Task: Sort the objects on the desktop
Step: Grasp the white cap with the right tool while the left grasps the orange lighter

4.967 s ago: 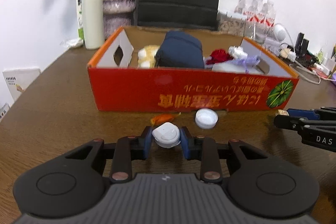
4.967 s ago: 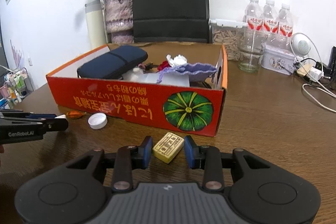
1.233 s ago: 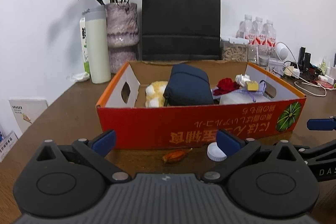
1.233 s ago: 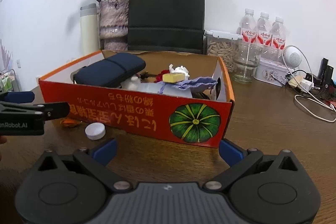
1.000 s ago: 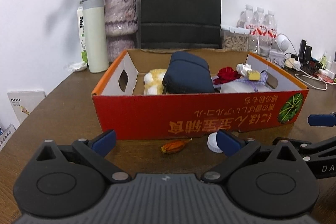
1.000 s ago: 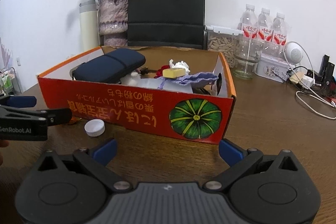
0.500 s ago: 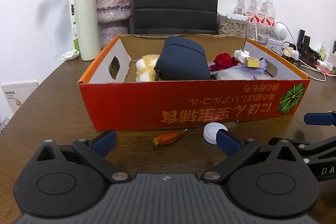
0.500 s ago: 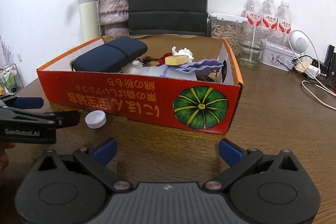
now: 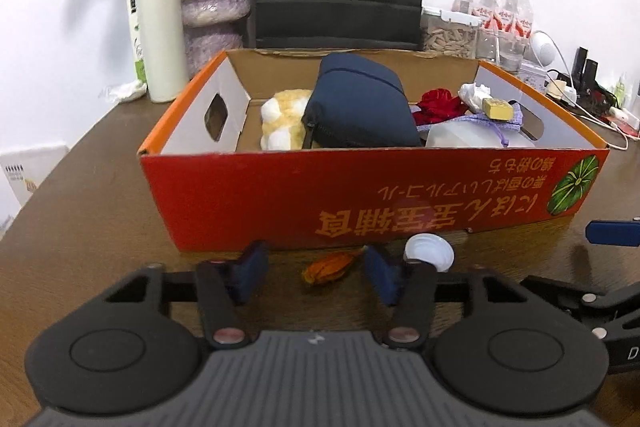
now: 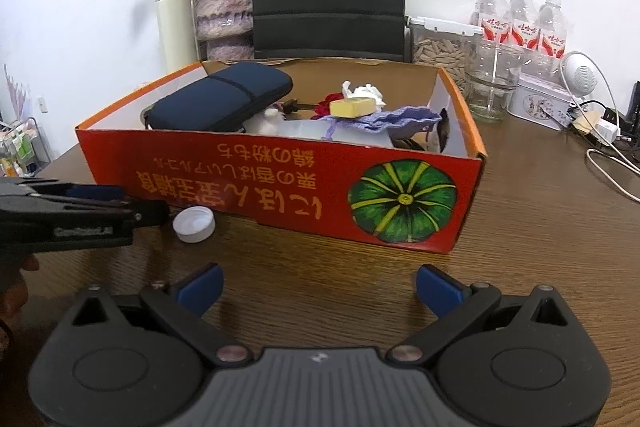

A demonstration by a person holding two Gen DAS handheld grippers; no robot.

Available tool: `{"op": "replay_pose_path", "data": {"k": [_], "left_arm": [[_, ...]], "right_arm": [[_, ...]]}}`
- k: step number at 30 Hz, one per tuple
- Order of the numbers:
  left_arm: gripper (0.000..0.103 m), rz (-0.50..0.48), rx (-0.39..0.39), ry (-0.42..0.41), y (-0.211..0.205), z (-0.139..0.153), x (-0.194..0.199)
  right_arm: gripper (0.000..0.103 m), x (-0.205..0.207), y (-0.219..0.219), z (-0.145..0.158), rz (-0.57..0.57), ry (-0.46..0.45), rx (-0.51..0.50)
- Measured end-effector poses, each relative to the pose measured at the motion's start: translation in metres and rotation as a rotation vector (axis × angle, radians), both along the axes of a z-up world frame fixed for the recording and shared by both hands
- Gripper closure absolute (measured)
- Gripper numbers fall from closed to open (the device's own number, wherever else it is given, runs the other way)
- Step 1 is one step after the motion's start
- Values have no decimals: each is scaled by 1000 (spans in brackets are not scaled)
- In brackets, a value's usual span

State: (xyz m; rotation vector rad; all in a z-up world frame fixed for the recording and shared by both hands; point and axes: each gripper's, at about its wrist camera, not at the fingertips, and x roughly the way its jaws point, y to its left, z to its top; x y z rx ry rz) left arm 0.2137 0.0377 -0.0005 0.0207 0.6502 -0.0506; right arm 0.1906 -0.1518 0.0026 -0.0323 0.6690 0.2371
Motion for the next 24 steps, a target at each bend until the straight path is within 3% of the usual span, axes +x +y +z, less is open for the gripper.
{"op": "replay_pose_path", "data": {"k": [3, 15, 21, 24], "left_arm": [[80, -17, -13, 0, 2, 1, -1], [86, -40, -49, -4, 7, 6, -8], [86, -28, -64, -24, 18, 12, -11], [86, -23, -72, -30, 24, 15, -12]], "right_arm": [[0, 1, 5, 1, 4, 2, 9], [0, 4, 23, 1, 22, 23, 24], [7, 8, 38, 1, 45, 31, 18], [17, 10, 45, 3, 54, 29, 29]]}}
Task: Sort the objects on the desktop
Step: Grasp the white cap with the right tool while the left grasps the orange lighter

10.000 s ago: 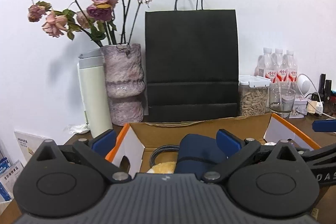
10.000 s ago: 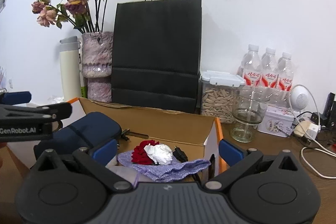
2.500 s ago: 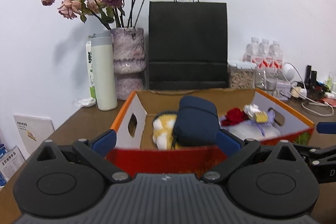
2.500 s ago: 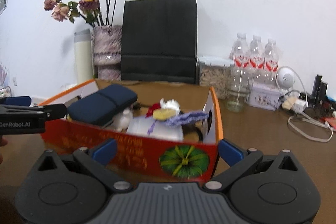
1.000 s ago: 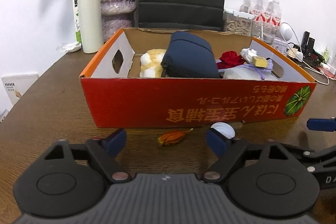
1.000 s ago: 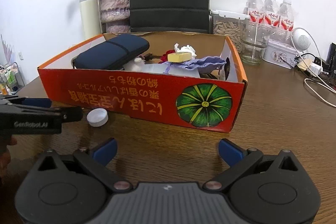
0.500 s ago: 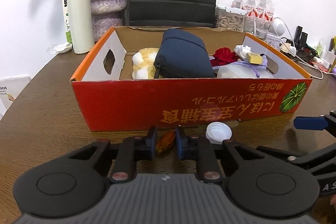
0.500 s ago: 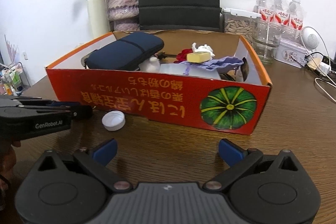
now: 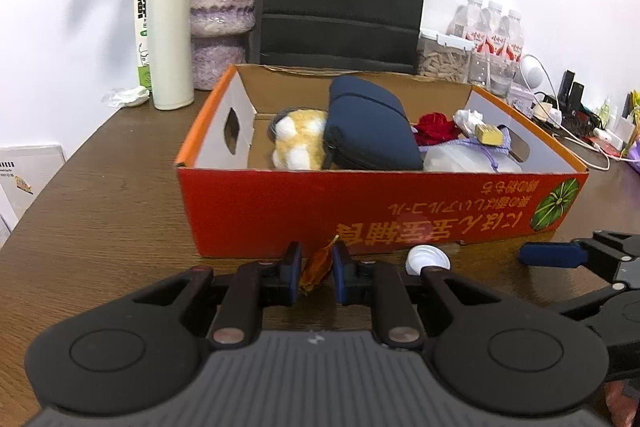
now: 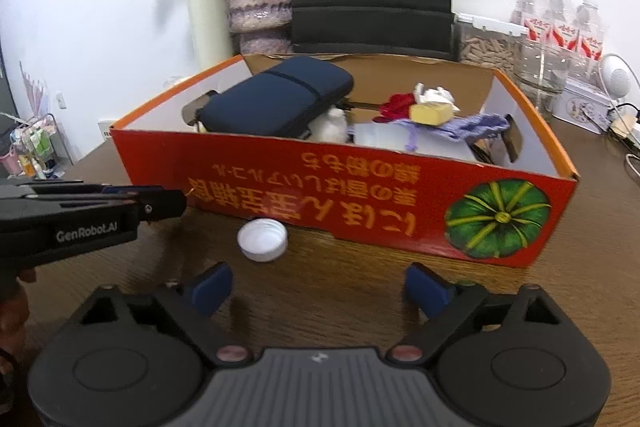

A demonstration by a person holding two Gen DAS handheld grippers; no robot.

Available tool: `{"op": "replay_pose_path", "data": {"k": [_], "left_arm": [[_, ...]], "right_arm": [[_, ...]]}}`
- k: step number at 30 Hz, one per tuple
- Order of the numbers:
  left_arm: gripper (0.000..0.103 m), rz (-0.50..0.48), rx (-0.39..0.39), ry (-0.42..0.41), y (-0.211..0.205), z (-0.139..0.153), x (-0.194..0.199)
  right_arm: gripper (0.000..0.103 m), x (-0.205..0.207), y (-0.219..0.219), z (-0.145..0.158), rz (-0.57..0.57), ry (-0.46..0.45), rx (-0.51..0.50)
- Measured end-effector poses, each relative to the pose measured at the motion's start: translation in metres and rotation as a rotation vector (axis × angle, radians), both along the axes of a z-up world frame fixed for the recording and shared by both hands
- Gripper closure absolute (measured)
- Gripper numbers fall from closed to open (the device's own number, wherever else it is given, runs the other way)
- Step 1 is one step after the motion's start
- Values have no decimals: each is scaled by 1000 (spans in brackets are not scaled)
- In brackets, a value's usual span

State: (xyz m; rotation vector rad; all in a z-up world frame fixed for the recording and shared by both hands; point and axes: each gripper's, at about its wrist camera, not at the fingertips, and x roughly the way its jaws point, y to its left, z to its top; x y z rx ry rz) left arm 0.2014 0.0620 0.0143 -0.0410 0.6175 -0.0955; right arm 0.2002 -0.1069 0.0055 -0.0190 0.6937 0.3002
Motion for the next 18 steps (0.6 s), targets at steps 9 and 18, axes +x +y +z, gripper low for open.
{"op": "replay_pose_path", "data": {"k": [9, 18], "left_arm": [[86, -7, -14, -10, 10, 4, -3], [86, -14, -24, -24, 11, 8, -8]], "right_arm": [[44, 13, 27, 3, 19, -8, -5], [76, 13, 34, 4, 27, -23, -2]]}}
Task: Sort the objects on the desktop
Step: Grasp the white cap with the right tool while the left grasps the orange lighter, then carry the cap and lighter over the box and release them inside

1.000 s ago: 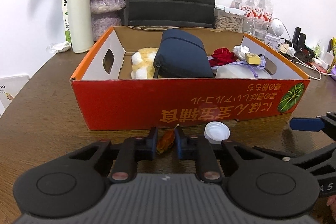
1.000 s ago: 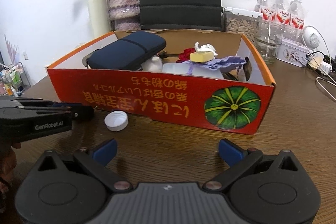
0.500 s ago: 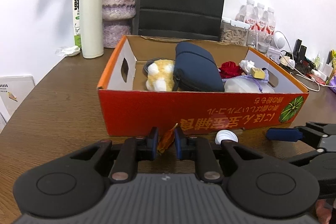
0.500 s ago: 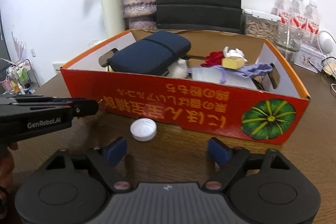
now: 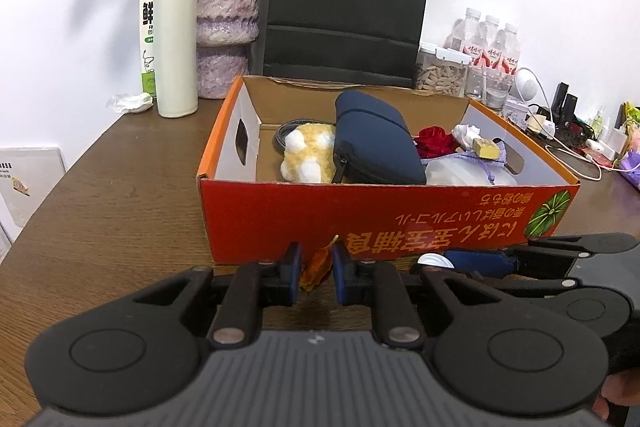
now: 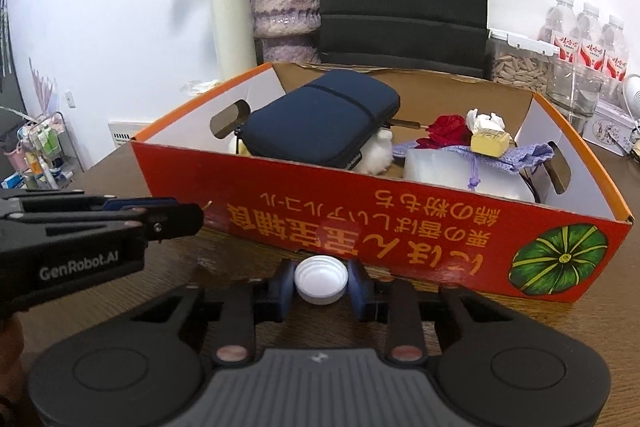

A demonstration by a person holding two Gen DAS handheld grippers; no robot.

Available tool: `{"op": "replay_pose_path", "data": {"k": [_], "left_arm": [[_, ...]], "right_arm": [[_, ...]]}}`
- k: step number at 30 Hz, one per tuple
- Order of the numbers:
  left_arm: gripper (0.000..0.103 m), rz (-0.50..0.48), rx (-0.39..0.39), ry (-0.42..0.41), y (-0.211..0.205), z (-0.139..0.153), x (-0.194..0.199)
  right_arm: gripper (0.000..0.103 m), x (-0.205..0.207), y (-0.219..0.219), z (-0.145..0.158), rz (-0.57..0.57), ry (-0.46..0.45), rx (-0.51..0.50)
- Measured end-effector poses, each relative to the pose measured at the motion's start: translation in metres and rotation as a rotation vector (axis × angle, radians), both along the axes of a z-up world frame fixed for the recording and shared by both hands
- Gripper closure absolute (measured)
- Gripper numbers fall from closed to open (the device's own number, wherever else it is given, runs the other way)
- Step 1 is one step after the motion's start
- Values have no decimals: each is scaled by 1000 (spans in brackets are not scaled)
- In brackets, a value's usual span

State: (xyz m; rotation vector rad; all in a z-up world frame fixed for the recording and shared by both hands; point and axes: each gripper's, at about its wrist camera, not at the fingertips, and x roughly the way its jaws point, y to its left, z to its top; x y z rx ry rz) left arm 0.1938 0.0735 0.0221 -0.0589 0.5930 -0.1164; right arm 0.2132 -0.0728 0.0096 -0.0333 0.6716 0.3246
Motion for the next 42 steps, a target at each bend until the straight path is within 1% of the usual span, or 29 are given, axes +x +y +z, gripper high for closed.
{"op": "replay_pose_path", "data": {"k": [8, 12, 16, 21, 25, 29, 33, 42], "left_arm": [[86, -8, -16, -40, -1, 12, -8], [86, -44, -28, -64, -6, 20, -14], [86, -57, -38, -98, -7, 33, -16], [86, -50, -37, -151, -3, 50, -8], [86, -42, -29, -215, -4, 66, 3], [86, -33, -42, -269, -8, 78, 20], [86, -28, -49, -282, -16, 78, 39], [86, 13, -16, -201, -12, 53, 76]], "right_arm": [[76, -18, -7, 12, 20, -55, 21], [76, -31, -14, 29, 19, -128, 55], [76, -40, -21, 54, 2, -228, 80], [76, -32, -32, 81, -48, -329, 96], [76, -15, -38, 94, -86, -370, 110], [76, 2, -39, 96, -110, -396, 121], [76, 16, -42, 89, -122, -385, 110], [76, 44, -60, 61, -184, -303, 80]]}}
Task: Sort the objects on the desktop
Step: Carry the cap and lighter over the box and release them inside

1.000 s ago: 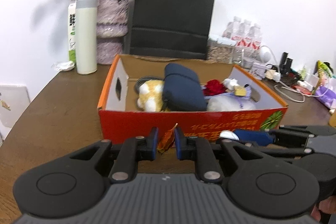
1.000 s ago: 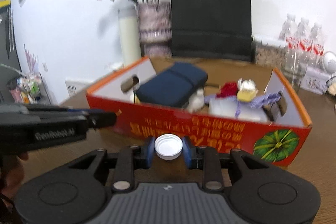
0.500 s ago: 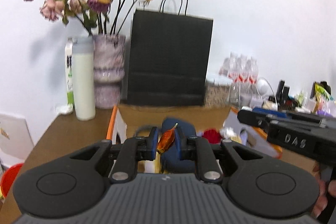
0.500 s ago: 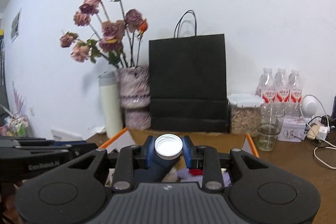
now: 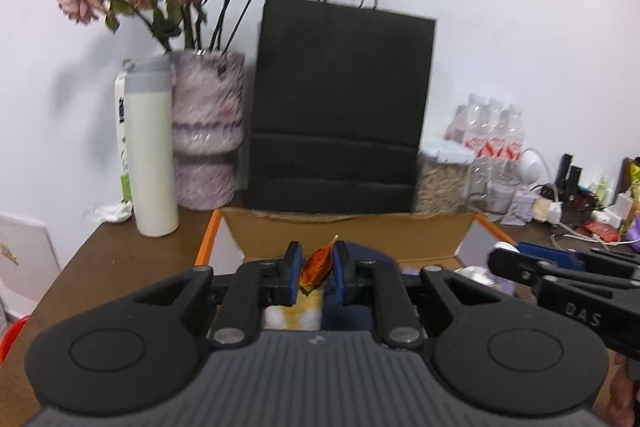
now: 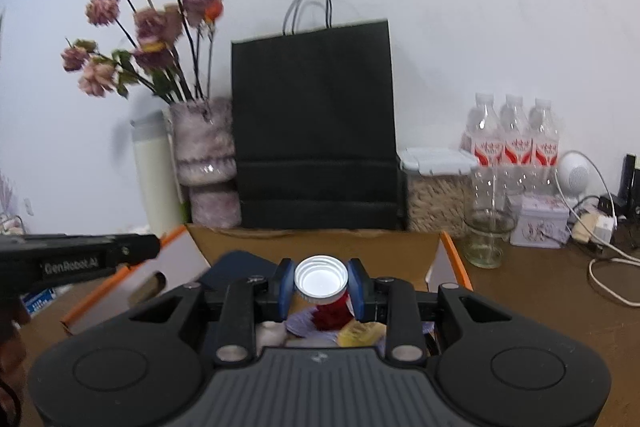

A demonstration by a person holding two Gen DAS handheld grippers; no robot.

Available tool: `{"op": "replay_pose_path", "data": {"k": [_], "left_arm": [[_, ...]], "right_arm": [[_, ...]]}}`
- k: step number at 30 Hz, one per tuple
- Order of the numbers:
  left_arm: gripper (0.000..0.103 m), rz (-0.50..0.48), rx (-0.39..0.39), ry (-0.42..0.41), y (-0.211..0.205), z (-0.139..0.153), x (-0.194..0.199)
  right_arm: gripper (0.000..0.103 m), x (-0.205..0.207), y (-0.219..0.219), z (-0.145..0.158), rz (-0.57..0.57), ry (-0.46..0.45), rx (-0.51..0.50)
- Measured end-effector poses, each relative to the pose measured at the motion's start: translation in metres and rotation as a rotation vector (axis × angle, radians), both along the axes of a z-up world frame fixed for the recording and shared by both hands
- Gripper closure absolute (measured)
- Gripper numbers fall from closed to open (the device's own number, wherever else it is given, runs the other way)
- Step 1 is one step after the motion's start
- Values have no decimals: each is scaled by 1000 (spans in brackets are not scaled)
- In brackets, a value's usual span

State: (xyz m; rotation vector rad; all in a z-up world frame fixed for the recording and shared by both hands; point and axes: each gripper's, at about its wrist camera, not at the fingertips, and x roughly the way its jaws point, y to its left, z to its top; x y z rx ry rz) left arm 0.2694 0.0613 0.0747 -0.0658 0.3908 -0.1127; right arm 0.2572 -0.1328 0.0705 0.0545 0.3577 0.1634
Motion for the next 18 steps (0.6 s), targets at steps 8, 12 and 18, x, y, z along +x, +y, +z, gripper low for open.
{"op": "replay_pose_path", "data": {"k": [8, 12, 18], "left_arm": [[86, 11, 17, 27, 3, -11, 6], [86, 8, 30, 33, 1, -14, 8], [86, 12, 48, 38, -1, -17, 9]], "right_arm": [[76, 7, 4, -17, 7, 43, -30], [76, 7, 5, -19, 12, 51, -35], [75, 9, 6, -21, 22, 81, -32]]}}
